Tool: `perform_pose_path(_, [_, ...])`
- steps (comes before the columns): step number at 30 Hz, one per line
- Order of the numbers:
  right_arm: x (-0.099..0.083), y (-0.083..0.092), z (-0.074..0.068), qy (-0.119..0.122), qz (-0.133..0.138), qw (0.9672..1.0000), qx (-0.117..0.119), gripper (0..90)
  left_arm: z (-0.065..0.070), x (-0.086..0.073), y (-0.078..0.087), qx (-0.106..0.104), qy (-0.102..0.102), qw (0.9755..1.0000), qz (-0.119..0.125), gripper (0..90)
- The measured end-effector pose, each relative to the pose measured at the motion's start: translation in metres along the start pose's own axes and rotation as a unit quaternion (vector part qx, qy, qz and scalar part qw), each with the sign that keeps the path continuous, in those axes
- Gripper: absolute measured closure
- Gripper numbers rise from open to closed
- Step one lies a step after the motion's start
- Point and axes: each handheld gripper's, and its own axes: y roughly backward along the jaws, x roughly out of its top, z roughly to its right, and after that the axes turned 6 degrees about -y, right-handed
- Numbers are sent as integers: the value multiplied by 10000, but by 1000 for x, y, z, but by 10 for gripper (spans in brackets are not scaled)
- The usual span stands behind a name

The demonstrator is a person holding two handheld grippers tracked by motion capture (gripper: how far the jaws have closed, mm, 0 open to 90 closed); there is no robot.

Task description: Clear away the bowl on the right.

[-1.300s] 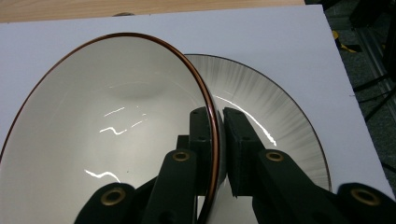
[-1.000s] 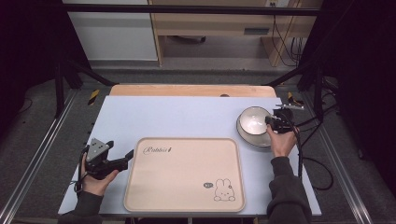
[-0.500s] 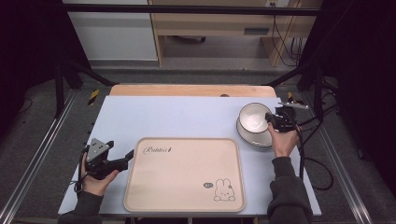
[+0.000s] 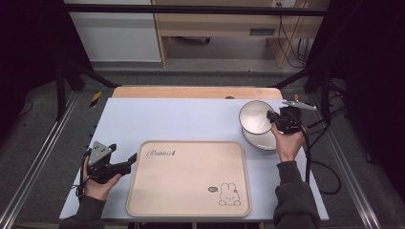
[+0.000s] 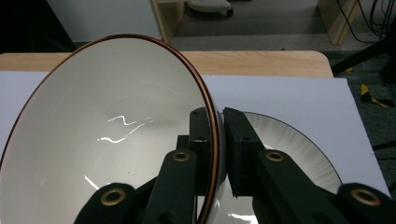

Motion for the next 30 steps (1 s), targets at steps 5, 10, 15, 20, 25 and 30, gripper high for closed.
perform_pose_path(5, [3, 8, -9, 112, 116, 9998, 149, 825, 0, 0, 0, 3, 0, 10000, -2, 149])
perform_pose_path(10, [5, 16, -19, 208, 190, 9992, 287, 825, 0, 0, 0, 1, -18, 10000, -8, 149])
perform_pose_path(15, [6, 21, -28, 317, 248, 9983, 425, 825, 0, 1, 0, 12, 6, 10000, 14, 149])
perform_pose_path(20, [7, 26, -36, 425, 288, 9974, 506, 825, 0, 1, 1, 14, 5, 10000, 17, 149])
perform_pose_path(25, [7, 30, -46, 527, 317, 9958, 677, 824, 0, 1, 1, 13, 7, 10000, 18, 149])
perform_pose_path(30, [6, 35, -56, 635, 337, 9936, 868, 824, 0, 1, 1, 21, 0, 10000, 18, 149])
